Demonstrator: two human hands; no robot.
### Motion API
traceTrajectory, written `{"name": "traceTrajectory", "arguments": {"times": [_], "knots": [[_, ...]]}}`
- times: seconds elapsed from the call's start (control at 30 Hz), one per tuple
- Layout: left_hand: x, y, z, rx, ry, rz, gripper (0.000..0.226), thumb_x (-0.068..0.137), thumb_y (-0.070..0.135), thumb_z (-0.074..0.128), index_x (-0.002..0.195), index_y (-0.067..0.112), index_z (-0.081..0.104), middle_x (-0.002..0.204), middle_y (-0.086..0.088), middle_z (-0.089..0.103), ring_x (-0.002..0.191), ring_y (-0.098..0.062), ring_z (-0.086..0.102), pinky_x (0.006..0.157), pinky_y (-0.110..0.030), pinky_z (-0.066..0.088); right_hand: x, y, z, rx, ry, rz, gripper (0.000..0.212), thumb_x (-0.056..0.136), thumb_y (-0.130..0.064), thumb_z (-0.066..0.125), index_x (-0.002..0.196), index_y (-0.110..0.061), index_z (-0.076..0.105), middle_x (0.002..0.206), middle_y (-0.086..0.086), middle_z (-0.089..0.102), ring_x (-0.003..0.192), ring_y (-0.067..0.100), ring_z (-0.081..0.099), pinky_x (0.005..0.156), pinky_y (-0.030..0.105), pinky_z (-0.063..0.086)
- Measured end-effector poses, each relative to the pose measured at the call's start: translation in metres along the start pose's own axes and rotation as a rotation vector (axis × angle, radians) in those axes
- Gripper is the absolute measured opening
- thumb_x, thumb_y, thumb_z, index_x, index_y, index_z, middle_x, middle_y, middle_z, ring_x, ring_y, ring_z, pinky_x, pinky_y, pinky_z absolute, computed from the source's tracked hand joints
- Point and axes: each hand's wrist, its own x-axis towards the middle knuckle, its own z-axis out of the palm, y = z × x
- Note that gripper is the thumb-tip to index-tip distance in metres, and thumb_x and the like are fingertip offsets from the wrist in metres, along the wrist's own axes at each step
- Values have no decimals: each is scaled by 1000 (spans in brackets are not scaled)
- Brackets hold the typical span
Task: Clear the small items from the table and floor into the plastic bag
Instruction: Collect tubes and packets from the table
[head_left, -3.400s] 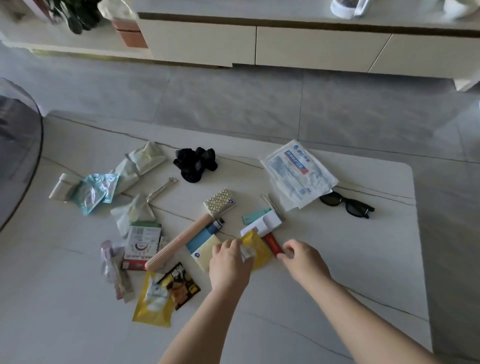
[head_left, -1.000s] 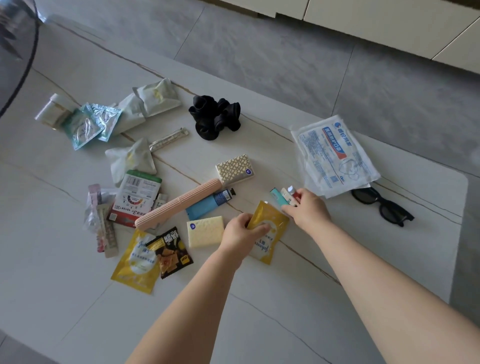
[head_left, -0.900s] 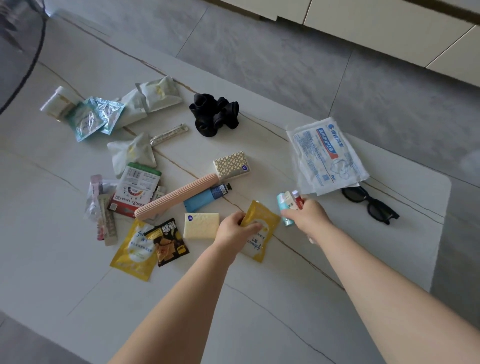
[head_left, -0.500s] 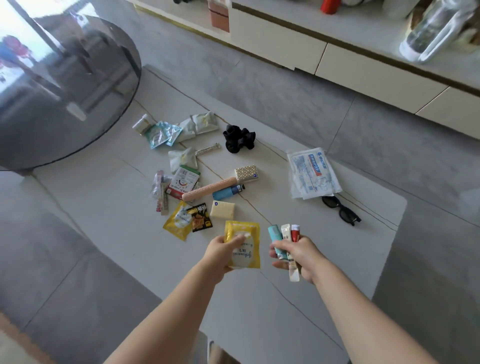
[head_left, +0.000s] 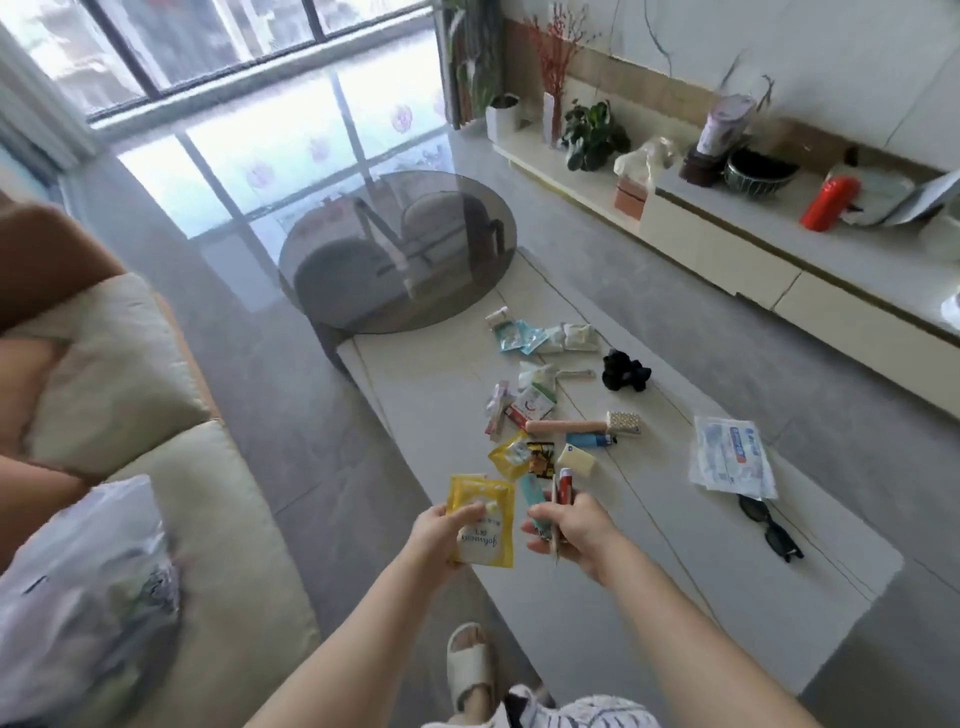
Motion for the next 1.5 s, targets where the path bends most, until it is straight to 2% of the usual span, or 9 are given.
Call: {"name": "traceTrajectory", "arguments": {"times": [0.13,0.37,0.5,0.73,0.93,1.07,1.27,1.4,1.5], "knots": [[-30,11,-78,-156,54,88,2,88,5,62,86,3,62,62,-8,70,48,-18,67,43,-28,53,-18,-14,76,-109,-157,7,26,87,6,59,109,0,45,91,18,59,69,24,65,51,30,57],[-59,13,-221,-392,216,186,3,88,-2,58,85,-2,59,56,-10,68,44,-20,65,41,-29,54,-29,-21,225,-447,-339,-28,32,84,4,63,112,-1,48,85,15,59,64,20,65,50,29,56],[-75,12,-297,-524,317,221,9,88,-5,58,82,2,58,52,-6,67,41,-17,64,41,-27,53,-32,-17,317,-606,-425,-55,25,81,4,65,101,-3,52,82,15,59,65,22,65,66,38,57],[-105,-2,-403,-667,505,225,14,85,-6,60,86,7,56,75,-12,65,46,-18,64,41,-26,53,-38,9,457,-730,-598,-31,23,81,5,64,100,-2,53,85,16,60,66,21,66,56,31,56],[-116,-9,-465,-751,635,235,29,85,-4,60,112,4,52,85,-11,64,69,-20,61,40,-22,48,-30,36,543,-867,-700,-11,22,83,2,62,103,-3,56,88,14,62,68,20,66,54,29,54],[-104,-7,-506,-810,694,206,32,82,-4,62,113,-1,54,94,-12,66,78,-18,62,57,-25,52,-11,44,597,-958,-747,-25,21,83,4,60,103,-3,57,87,14,61,69,19,65,57,30,56],[-69,7,-566,-885,749,104,34,85,-3,61,117,1,51,98,-12,65,77,-15,62,49,-22,47,39,57,682,-1240,-723,-64,27,81,4,56,107,-3,57,81,12,59,65,21,61,74,36,57],[-31,17,-606,-969,781,23,42,82,1,66,120,6,47,100,-11,64,81,-17,62,51,-23,49,73,68,729,-1427,-739,-92,30,82,1,54,110,-9,55,88,12,60,67,20,58,51,24,51],[7,16,-636,-989,831,-63,76,62,20,81,128,6,46,113,-13,63,100,-28,62,82,-38,55,99,78,759,-1580,-781,-130,20,81,-3,56,99,-12,56,80,4,57,59,14,53,41,16,44]]}}
